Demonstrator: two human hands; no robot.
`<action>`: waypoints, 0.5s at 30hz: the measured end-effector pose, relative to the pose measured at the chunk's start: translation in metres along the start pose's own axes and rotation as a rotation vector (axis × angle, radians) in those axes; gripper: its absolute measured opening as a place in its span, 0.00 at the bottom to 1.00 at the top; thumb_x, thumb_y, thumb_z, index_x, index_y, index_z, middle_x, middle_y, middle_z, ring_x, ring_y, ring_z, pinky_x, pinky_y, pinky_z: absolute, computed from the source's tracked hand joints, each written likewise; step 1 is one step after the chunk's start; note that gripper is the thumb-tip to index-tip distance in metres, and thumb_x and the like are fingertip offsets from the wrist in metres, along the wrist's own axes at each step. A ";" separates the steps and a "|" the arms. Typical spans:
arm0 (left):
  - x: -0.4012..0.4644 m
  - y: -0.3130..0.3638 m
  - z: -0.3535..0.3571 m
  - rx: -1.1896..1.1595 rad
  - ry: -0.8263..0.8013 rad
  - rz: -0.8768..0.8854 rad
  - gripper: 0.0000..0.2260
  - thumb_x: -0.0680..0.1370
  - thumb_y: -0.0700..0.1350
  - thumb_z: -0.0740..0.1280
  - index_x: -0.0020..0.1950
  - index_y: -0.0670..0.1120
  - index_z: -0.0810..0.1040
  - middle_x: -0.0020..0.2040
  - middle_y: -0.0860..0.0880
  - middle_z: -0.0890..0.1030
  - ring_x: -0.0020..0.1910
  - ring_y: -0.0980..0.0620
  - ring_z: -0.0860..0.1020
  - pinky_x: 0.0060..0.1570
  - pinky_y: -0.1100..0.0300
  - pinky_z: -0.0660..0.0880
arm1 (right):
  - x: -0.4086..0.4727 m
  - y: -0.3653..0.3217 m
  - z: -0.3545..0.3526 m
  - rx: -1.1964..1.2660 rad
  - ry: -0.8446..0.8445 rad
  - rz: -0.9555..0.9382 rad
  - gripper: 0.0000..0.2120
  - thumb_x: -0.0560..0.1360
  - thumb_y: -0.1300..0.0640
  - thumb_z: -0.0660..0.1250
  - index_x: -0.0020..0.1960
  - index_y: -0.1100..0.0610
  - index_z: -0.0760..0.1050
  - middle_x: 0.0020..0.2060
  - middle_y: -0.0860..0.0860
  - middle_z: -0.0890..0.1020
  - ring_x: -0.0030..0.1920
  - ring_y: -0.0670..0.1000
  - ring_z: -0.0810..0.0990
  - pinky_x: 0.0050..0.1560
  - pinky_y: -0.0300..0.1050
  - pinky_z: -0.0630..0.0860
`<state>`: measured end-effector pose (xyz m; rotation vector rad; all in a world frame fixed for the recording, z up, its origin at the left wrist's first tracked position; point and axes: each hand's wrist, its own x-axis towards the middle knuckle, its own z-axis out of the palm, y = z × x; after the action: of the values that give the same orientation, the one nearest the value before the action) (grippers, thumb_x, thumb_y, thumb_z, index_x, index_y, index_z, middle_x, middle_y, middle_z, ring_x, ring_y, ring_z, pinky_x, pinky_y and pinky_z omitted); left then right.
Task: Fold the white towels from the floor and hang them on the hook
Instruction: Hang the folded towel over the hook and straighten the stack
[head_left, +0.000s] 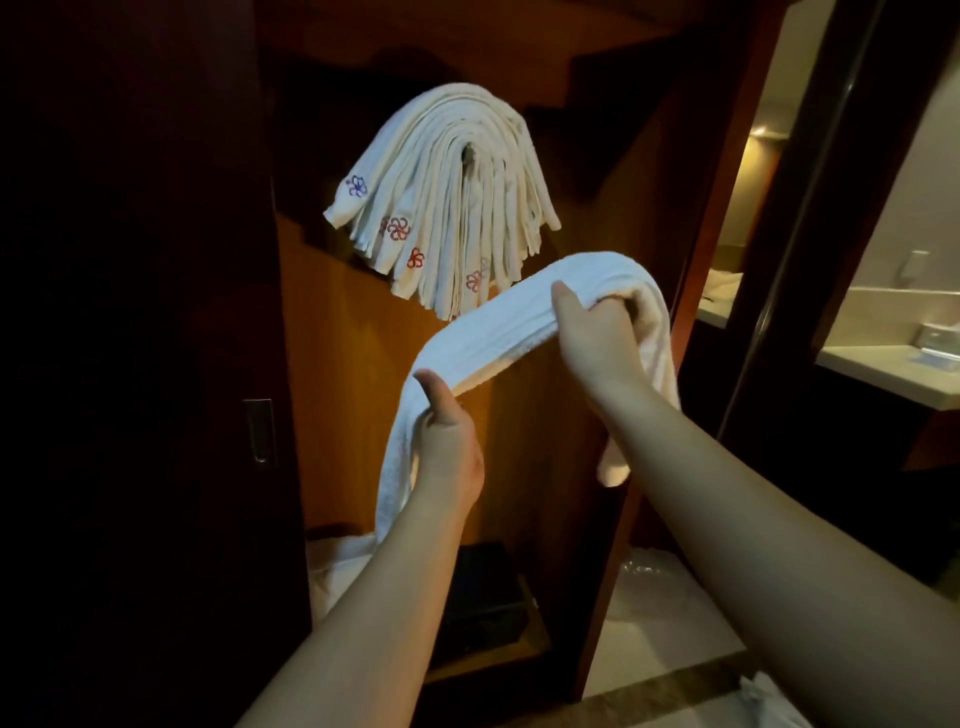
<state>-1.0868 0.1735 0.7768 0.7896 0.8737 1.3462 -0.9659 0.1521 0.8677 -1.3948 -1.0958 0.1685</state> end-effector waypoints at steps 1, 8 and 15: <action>-0.004 0.005 0.003 -0.029 0.041 0.041 0.31 0.58 0.87 0.50 0.31 0.65 0.79 0.30 0.59 0.77 0.28 0.61 0.70 0.30 0.64 0.66 | 0.003 0.006 -0.003 0.006 -0.001 -0.002 0.22 0.82 0.47 0.62 0.70 0.60 0.73 0.59 0.47 0.81 0.51 0.43 0.77 0.49 0.34 0.71; 0.001 0.049 0.009 -0.200 0.231 0.132 0.11 0.76 0.57 0.70 0.53 0.53 0.77 0.49 0.51 0.84 0.50 0.52 0.81 0.43 0.59 0.73 | 0.031 0.033 -0.022 0.174 0.059 0.148 0.28 0.80 0.37 0.60 0.66 0.59 0.77 0.39 0.37 0.76 0.40 0.36 0.75 0.38 0.30 0.63; 0.031 0.104 0.006 0.300 0.047 0.286 0.13 0.75 0.61 0.69 0.54 0.55 0.78 0.56 0.50 0.81 0.55 0.50 0.78 0.57 0.53 0.75 | 0.071 0.032 -0.028 0.572 0.120 0.322 0.08 0.77 0.45 0.66 0.47 0.49 0.76 0.43 0.48 0.82 0.48 0.47 0.80 0.48 0.43 0.75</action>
<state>-1.1295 0.2122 0.8686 1.1528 1.0441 1.5059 -0.8933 0.1880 0.8831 -1.0335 -0.6436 0.5770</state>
